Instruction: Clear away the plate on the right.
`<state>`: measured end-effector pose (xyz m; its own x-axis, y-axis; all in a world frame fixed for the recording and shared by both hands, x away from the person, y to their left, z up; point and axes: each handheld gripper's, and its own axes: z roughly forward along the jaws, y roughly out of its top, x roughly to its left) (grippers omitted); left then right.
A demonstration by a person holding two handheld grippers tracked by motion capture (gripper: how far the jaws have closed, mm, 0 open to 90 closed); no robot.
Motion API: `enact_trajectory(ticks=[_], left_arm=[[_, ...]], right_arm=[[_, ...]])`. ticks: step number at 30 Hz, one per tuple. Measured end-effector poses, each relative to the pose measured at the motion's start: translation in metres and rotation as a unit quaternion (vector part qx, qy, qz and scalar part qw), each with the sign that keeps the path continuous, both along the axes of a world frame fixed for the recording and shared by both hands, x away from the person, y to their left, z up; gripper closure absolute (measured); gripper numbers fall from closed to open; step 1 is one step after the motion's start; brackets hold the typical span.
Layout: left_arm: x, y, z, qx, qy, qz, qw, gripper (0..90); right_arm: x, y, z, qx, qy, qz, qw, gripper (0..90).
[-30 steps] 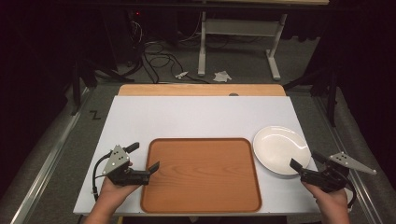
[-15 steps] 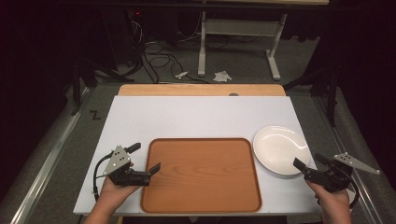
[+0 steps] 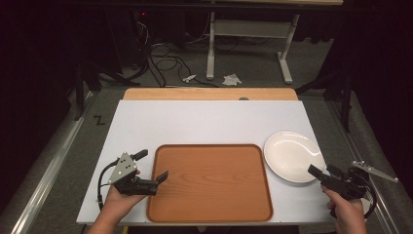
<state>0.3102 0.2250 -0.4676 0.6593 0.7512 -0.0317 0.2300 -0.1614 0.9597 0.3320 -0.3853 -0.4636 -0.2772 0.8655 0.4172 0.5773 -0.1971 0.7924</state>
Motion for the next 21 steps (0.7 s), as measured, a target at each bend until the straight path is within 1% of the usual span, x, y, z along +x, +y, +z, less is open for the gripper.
enact_trajectory(ticks=[1, 3, 4, 5, 6, 8, 9, 12, 13, 14, 17, 18, 19, 21], left_arm=[[0.000, 0.000, 0.000, 0.000, 0.000, 0.000, 1.0000, 0.8], [0.000, 0.000, 0.000, 0.000, 0.000, 0.000, 1.0000, 0.8], [0.000, 0.000, 0.000, -0.001, 0.001, -0.001, 1.0000, 0.8], [0.000, 0.000, 0.000, -0.002, 0.002, -0.002, 1.0000, 0.8], [0.000, 0.000, 0.000, -0.003, 0.001, -0.002, 1.0000, 0.9], [-0.001, 0.000, 0.000, -0.006, 0.002, -0.001, 1.0000, 0.8], [-0.001, 0.000, 0.000, -0.006, 0.002, -0.001, 1.0000, 0.8], [-0.001, 0.001, 0.000, -0.007, 0.003, 0.000, 1.0000, 0.9], [0.000, 0.001, 0.000, -0.008, 0.003, 0.000, 1.0000, 0.9], [0.000, 0.001, 0.000, -0.008, 0.004, -0.001, 1.0000, 0.9], [-0.001, 0.001, 0.000, -0.008, 0.003, -0.002, 1.0000, 0.9], [-0.001, 0.001, 0.000, -0.007, 0.003, -0.002, 1.0000, 0.9], [-0.001, 0.001, 0.000, -0.008, 0.003, -0.003, 1.0000, 1.0], [-0.001, 0.001, 0.000, -0.008, 0.002, -0.004, 1.0000, 0.9]], right_arm=[[0.001, -0.001, -0.002, 0.006, 0.006, 0.000, 1.0000, 1.0], [0.001, -0.002, -0.003, 0.009, 0.010, -0.003, 0.9999, 1.1], [0.002, -0.003, -0.006, 0.018, 0.016, -0.004, 0.9997, 1.8], [0.002, -0.005, -0.009, 0.031, 0.028, -0.002, 0.9991, 2.6], [0.003, -0.006, -0.010, 0.032, 0.029, -0.002, 0.9991, 3.0], [0.003, -0.007, -0.012, 0.041, 0.038, -0.009, 0.9984, 4.3], [0.003, -0.007, -0.012, 0.041, 0.038, -0.009, 0.9984, 4.3], [0.003, -0.010, -0.016, 0.055, 0.050, -0.012, 0.9972, 5.7], [0.004, -0.011, -0.017, 0.056, 0.049, -0.011, 0.9972, 6.6], [0.004, -0.012, -0.019, 0.057, 0.053, -0.010, 0.9969, 7.3], [0.006, -0.016, -0.022, 0.072, 0.063, -0.001, 0.9954, 11.0], [0.006, -0.017, -0.023, 0.072, 0.066, -0.002, 0.9952, 11.0], [0.007, -0.018, -0.023, 0.070, 0.076, -0.011, 0.9946, 11.0], [0.007, -0.019, -0.024, 0.070, 0.076, -0.013, 0.9946, 10.9]])
